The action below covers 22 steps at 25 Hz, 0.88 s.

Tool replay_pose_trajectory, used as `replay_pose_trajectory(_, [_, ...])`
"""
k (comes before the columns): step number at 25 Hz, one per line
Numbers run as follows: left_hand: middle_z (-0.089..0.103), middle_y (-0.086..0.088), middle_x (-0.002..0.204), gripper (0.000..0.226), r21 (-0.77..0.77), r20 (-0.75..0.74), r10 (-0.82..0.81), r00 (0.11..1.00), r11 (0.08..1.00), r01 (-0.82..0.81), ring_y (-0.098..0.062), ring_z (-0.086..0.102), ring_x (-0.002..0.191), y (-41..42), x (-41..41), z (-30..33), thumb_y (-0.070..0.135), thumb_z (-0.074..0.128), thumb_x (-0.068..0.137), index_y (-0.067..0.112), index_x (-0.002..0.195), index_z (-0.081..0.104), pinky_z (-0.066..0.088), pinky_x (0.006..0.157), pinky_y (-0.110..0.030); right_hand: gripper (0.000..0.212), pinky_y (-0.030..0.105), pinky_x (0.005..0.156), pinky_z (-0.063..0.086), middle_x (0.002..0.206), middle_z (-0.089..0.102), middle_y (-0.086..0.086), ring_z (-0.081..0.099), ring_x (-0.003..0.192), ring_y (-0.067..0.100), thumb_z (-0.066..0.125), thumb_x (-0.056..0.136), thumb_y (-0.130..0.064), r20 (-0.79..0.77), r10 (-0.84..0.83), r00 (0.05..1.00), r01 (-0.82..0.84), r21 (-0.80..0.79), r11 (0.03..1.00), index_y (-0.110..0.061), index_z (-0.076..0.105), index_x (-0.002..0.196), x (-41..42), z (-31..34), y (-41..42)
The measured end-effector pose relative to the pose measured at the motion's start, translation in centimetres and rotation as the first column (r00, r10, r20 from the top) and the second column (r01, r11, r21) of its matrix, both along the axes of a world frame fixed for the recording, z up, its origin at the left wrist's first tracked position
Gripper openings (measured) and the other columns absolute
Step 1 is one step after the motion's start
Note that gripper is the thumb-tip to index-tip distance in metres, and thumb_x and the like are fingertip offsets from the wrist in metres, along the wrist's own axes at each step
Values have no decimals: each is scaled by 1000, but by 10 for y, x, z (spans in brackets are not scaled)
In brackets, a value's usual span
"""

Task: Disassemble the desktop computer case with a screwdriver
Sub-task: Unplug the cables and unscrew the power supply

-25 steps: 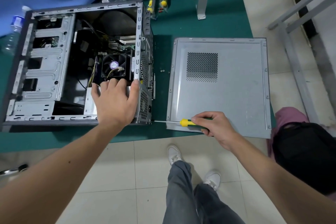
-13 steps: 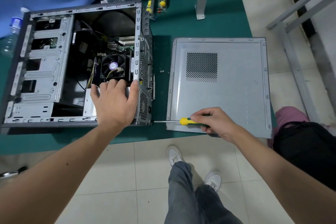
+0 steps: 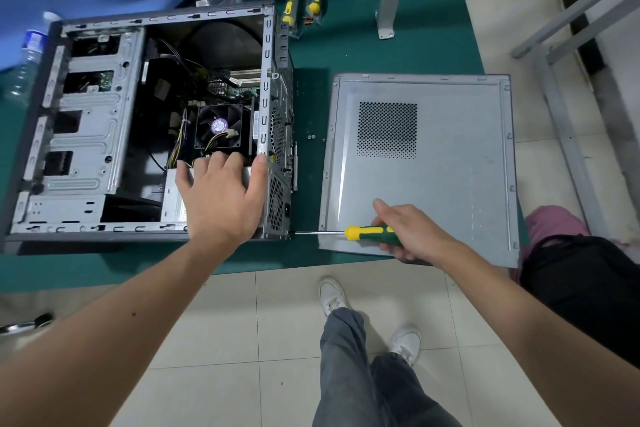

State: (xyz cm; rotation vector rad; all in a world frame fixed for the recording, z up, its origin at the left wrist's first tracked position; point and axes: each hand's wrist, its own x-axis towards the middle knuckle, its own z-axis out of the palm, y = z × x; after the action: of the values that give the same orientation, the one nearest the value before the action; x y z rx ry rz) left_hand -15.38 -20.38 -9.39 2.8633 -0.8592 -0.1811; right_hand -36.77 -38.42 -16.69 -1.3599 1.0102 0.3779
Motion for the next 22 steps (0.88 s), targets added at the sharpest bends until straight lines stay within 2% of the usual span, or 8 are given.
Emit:
replay_pose_trajectory(4, [49,2,88,54,0,-3,1,1000,1000,-1,-29,47,104,0,0,0,62,14,98,25,64,34,14,116,-53,6,20,63,48,80,60,0,57,68,8,73,86,-20,194,-31,980,52,-108,993,-19,69,91,-7,-6,-1])
replay_pose_trajectory(6, [48,2,88,53,0,-2,2,1000,1000,-2,-29,47,104,0,0,0,61,14,98,25,64,34,14,116,-53,20,20,69,49,90,63,1,60,75,7,79,79,-8,279,-170,945,179,-5,984,-18,70,93,-10,-4,2])
replay_pose_trajectory(11, [48,2,88,53,3,3,4,1000,1000,-4,-29,47,104,0,0,-1,61,15,98,25,63,33,14,116,-53,37,24,52,43,66,65,-3,54,52,14,50,96,-48,25,-24,999,26,-85,996,-18,68,85,-6,-2,5])
replay_pose_trajectory(14, [48,2,88,53,-1,0,5,1000,1000,-5,-29,47,105,0,0,-1,62,14,97,26,63,32,14,116,-53,6,22,70,47,84,63,-4,58,71,6,68,89,-17,195,-148,970,167,-85,982,-22,68,91,-4,-2,0])
replay_pose_trajectory(16, [47,2,87,52,-4,0,6,1000,1000,-6,-29,46,105,0,0,0,62,14,97,26,63,32,13,116,-53,24,31,83,47,95,62,1,61,80,13,73,82,-2,260,-323,910,298,133,945,-20,68,96,-4,0,-1])
replay_pose_trajectory(18, [47,2,87,52,-3,-4,6,1000,1000,-6,-29,46,105,0,0,0,62,14,97,26,63,32,13,117,-53,10,36,73,49,85,63,1,59,68,18,70,89,-23,150,-271,951,253,130,959,-16,66,94,-1,4,-3])
replay_pose_trajectory(20, [46,3,87,52,-2,-5,6,1000,1000,-6,-29,46,106,0,0,0,62,14,97,26,63,31,13,117,-53,35,24,50,41,70,61,2,48,49,14,55,95,-46,26,-89,996,89,20,996,-12,64,91,0,4,-4])
replay_pose_trajectory(22, [46,3,88,52,-1,-6,4,1000,1000,-4,-29,47,106,-1,-1,1,62,14,97,26,64,32,13,117,-53,17,20,47,37,74,60,1,45,50,10,60,95,-31,94,-148,984,149,-6,989,-16,66,90,0,3,-5])
